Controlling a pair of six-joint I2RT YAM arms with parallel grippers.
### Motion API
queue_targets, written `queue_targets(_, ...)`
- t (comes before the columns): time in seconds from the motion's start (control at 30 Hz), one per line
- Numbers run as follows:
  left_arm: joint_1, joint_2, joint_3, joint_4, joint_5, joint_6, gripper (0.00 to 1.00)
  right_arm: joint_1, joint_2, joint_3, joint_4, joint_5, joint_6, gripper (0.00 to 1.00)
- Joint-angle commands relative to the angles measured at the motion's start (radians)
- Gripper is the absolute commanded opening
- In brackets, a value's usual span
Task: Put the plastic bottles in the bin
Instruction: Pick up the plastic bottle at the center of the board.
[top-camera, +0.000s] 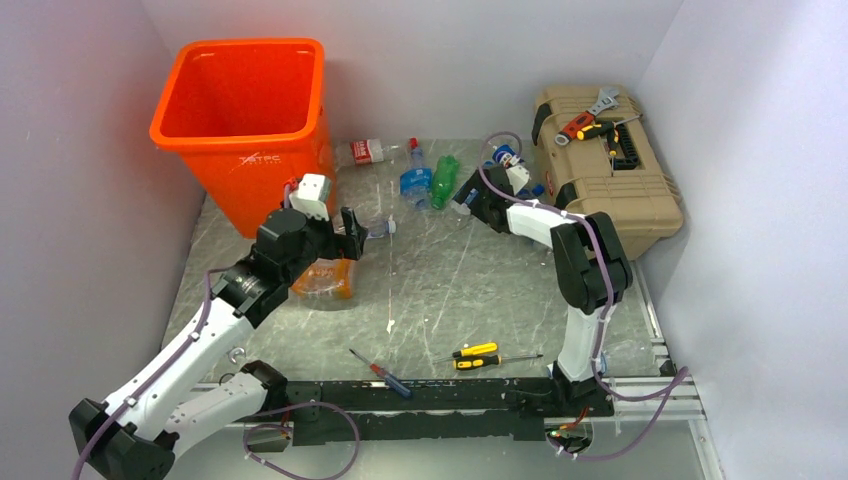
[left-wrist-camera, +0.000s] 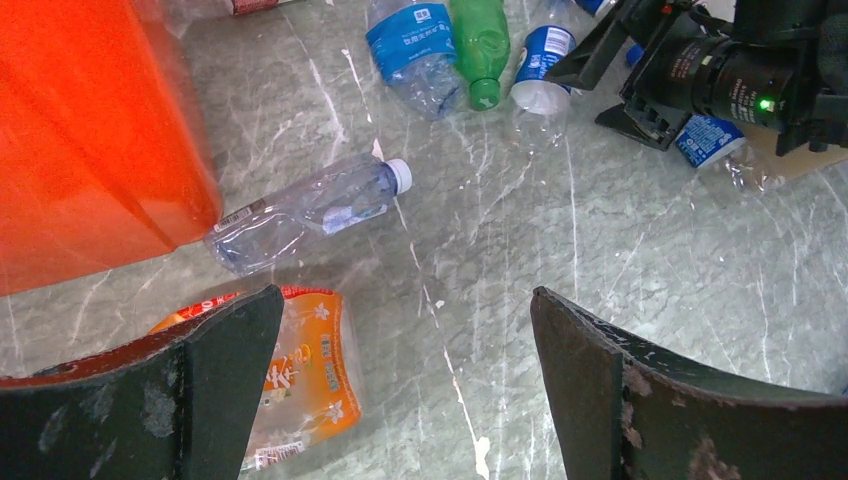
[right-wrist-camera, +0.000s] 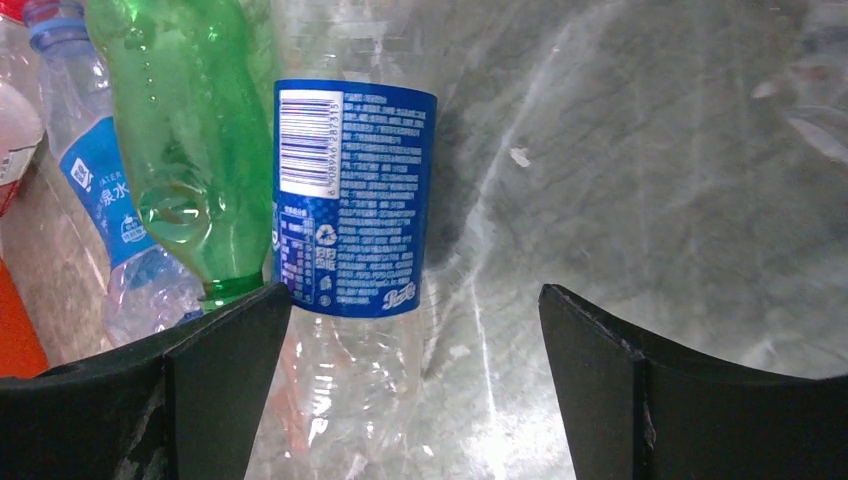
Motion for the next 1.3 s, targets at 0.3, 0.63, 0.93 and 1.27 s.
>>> queue_targets(0.3,-0.002,0.024,0.008,0.049,0.004,-0.011,0.98,-0.022,0.148,0.068,0.064,-0.08,-0.015,0.82)
queue_targets(0.63,-0.002,0.027,0.007,0.05,0.004,-0.007,0.97,-0.019,0.025,-0.114,0.192,-0.086,-0.069,0.49)
queue_targets(0.93,-0.004,-0.016,0.003,0.05,-0.004,-0.011,0.99,0.153,-0.452,-0.301,0.231,0.057,-0.265,0.44)
queue_targets(1.27,-0.005,-0.188,-0.097,0.318,0.366,-0.008,1.0,0.765,-1.033,-0.688,0.42,0.195,-0.655,0.42)
